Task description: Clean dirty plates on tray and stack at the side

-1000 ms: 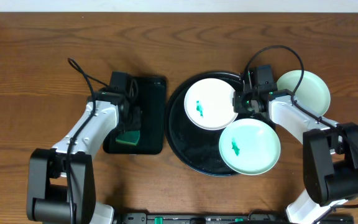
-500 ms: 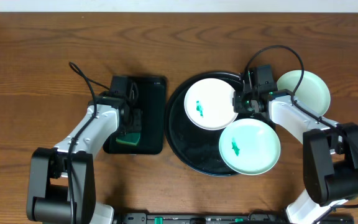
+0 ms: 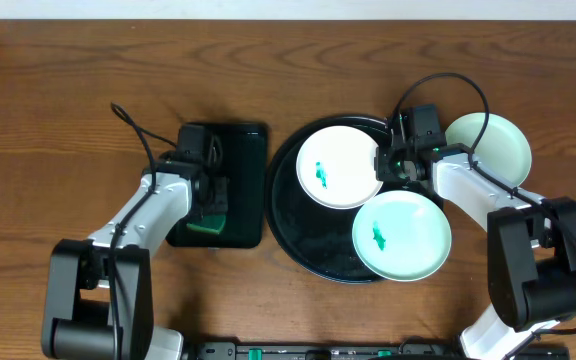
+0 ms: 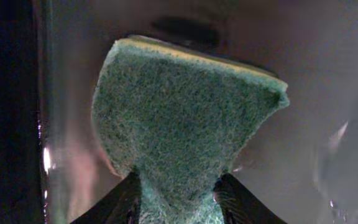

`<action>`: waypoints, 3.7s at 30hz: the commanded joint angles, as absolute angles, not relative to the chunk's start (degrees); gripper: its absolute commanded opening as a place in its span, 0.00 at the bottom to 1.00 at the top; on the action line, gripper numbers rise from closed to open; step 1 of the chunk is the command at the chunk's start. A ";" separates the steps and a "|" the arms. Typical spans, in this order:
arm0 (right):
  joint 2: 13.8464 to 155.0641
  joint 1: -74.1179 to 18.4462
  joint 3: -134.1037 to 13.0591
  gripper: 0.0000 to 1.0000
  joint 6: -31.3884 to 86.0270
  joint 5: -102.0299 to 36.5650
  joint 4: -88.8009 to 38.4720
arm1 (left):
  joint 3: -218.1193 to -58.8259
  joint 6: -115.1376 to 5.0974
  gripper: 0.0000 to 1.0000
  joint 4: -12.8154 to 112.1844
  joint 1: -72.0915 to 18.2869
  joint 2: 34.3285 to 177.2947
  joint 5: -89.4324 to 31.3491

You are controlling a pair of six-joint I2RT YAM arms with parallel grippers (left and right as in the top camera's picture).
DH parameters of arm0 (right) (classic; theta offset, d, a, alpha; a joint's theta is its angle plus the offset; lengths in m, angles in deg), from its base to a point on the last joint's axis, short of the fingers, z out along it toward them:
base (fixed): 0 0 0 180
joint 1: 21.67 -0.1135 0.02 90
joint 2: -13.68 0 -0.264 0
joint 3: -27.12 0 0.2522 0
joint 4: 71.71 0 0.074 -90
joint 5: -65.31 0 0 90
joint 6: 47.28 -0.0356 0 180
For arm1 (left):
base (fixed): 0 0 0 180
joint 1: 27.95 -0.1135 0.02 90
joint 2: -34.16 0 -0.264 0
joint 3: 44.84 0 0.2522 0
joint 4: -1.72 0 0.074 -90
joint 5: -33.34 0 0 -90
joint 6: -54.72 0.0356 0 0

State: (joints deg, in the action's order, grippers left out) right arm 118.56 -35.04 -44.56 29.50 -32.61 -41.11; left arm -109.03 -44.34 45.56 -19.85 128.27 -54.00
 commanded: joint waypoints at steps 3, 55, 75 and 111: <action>118.98 -35.06 -44.93 0.10 29.02 -32.24 -41.26 | -104.68 -44.15 0.35 42.88 -19.88 128.58 -53.39; 118.98 -35.06 -44.93 0.37 29.05 -33.11 -42.81 | -137.27 -46.94 0.07 54.83 -19.90 111.29 -52.60; 118.98 -35.06 -44.93 0.18 29.09 -33.07 -41.85 | -139.19 -46.79 0.08 62.74 -19.90 121.17 -52.63; 118.91 -34.99 -45.04 0.06 18.97 -36.04 -40.56 | -132.79 -46.77 0.08 62.13 -19.83 121.52 -52.58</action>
State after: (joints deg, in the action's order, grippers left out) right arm 118.56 -34.97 -44.64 20.06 -34.25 -40.98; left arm -132.70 -46.22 62.15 -19.94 122.43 -52.49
